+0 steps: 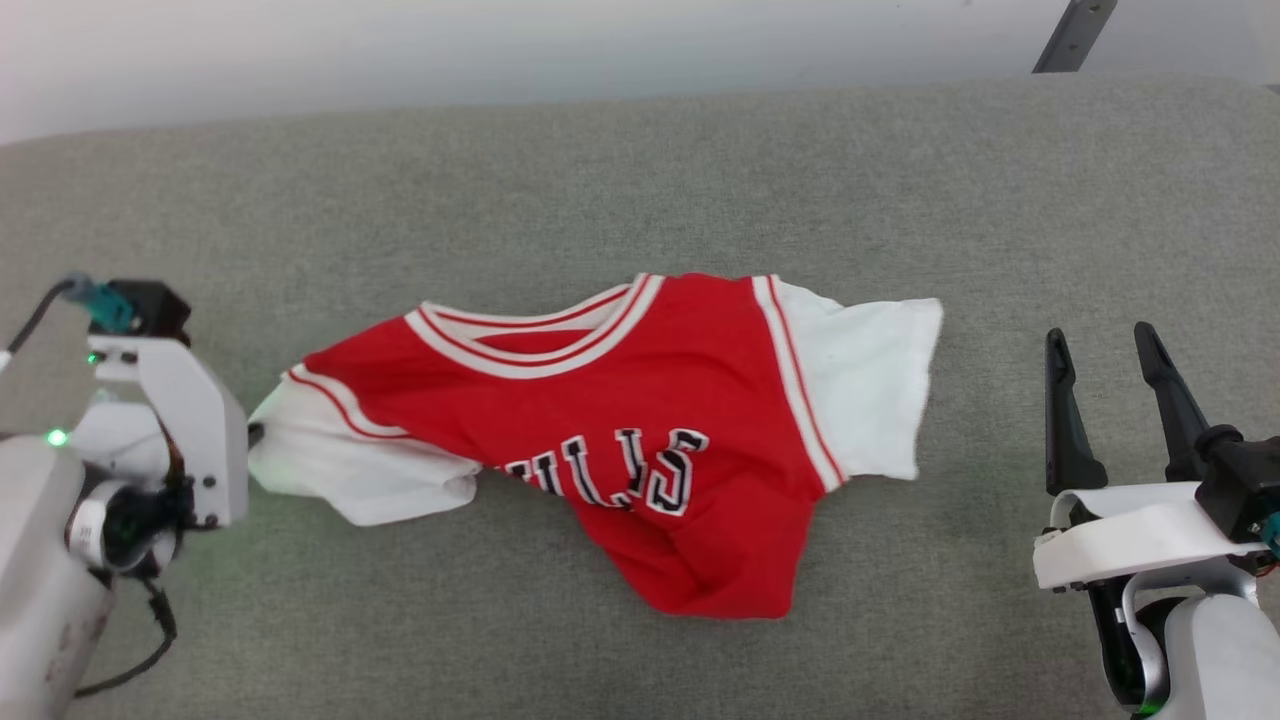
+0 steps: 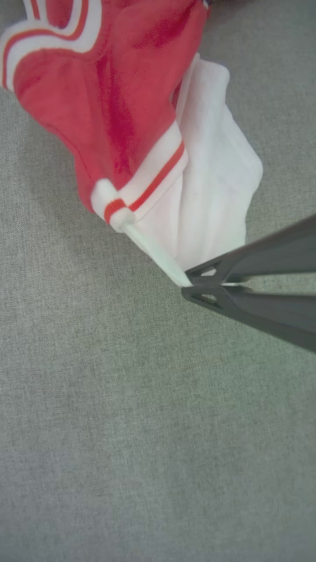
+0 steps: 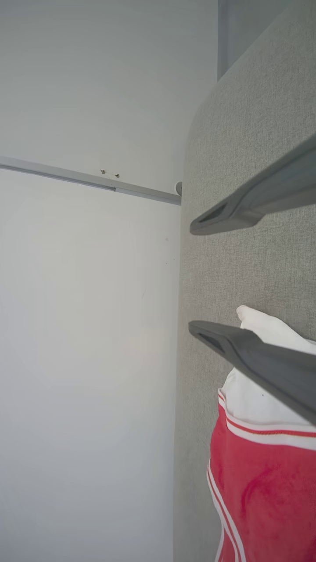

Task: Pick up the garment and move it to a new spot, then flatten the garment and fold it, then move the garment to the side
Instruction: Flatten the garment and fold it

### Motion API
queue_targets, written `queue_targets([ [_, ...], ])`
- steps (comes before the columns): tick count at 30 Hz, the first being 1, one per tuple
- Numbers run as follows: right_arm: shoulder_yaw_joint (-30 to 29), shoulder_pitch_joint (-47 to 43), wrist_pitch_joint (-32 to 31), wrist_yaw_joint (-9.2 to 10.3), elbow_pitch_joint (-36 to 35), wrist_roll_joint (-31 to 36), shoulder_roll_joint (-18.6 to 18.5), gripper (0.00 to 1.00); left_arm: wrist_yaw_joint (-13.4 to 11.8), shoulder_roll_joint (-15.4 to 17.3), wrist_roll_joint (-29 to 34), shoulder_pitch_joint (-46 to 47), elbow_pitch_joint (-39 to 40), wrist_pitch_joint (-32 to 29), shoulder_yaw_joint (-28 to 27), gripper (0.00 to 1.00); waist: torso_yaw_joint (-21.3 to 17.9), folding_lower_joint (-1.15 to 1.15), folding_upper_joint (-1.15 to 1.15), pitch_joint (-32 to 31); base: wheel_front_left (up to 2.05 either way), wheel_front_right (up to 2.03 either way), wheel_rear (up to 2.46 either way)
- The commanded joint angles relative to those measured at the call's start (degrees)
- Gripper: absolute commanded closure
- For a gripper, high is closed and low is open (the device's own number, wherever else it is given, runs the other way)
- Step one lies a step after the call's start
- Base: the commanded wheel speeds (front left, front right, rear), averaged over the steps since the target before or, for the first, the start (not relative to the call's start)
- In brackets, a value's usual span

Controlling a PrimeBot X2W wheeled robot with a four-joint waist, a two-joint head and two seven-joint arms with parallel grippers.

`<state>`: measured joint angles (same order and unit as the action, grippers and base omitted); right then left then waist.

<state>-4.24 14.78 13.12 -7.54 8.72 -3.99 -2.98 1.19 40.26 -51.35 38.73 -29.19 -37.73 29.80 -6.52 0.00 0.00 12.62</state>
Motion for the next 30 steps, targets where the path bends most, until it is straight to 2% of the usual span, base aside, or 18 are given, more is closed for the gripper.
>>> queue_targets([
  [1,0.1,-0.7,0.0,0.1,-0.3,-0.1,0.1,0.0,0.0,-0.1,0.1,-0.8,-0.2,0.3,0.0,1.0,0.1,0.0,0.0,-0.2,0.0,0.0,0.0],
  [3,0.3,-0.9,-0.3,0.1,-0.4,-0.1,0.1,0.0,0.5,0.6,0.8,-1.5,-0.7,0.9,0.5,1.0,0.2,0.0,0.0,-0.4,0.0,0.0,0.0],
  [6,0.4,-1.3,-0.6,0.1,-0.5,-0.3,0.1,0.0,0.7,-0.4,0.0,-2.1,-2.2,2.2,0.2,1.0,0.3,0.0,0.0,-0.8,0.0,0.0,0.0],
  [7,0.3,-1.4,-0.7,0.1,-0.6,-0.3,0.1,0.0,1.0,-0.6,0.3,-2.2,-2.5,2.8,0.3,0.82,0.3,0.0,0.0,-0.9,0.0,0.0,0.0],
  [8,0.3,-1.6,-0.9,0.1,-0.6,-0.3,0.1,0.0,1.2,-0.8,0.5,-2.2,-2.8,3.3,0.5,0.53,0.3,0.0,0.0,-1.1,0.0,0.0,0.0],
  [9,0.3,-1.6,-0.9,0.1,-0.7,-0.4,0.1,0.0,1.2,-1.0,0.6,-2.2,-3.1,3.6,0.5,0.0,0.4,0.0,0.0,-1.2,0.0,0.0,0.0],
  [15,-0.1,-2.1,-1.4,0.1,-1.7,0.1,0.1,0.0,0.9,-1.4,0.4,-1.1,-3.3,2.3,1.1,0.0,0.9,0.0,0.0,-1.8,0.0,0.0,0.0],
  [24,-0.1,-2.2,-2.0,0.1,-3.1,-0.3,0.1,0.0,-2.1,-2.9,-1.2,-1.9,0.8,-2.2,1.6,0.0,1.1,0.0,0.0,-1.7,0.0,0.0,0.0],
  [29,0.1,-1.6,-2.2,0.1,-3.7,-0.4,0.1,0.0,-3.9,-3.6,-1.5,-2.6,-0.9,-3.6,2.1,0.0,0.6,0.0,0.0,-1.0,0.0,0.0,0.0],
  [30,0.1,-1.5,-2.2,0.1,-3.7,-0.5,0.1,0.0,-4.0,-4.0,-2.2,-2.8,-1.4,-4.0,2.0,0.05,0.5,0.0,0.0,-0.9,0.0,0.0,0.0],
])
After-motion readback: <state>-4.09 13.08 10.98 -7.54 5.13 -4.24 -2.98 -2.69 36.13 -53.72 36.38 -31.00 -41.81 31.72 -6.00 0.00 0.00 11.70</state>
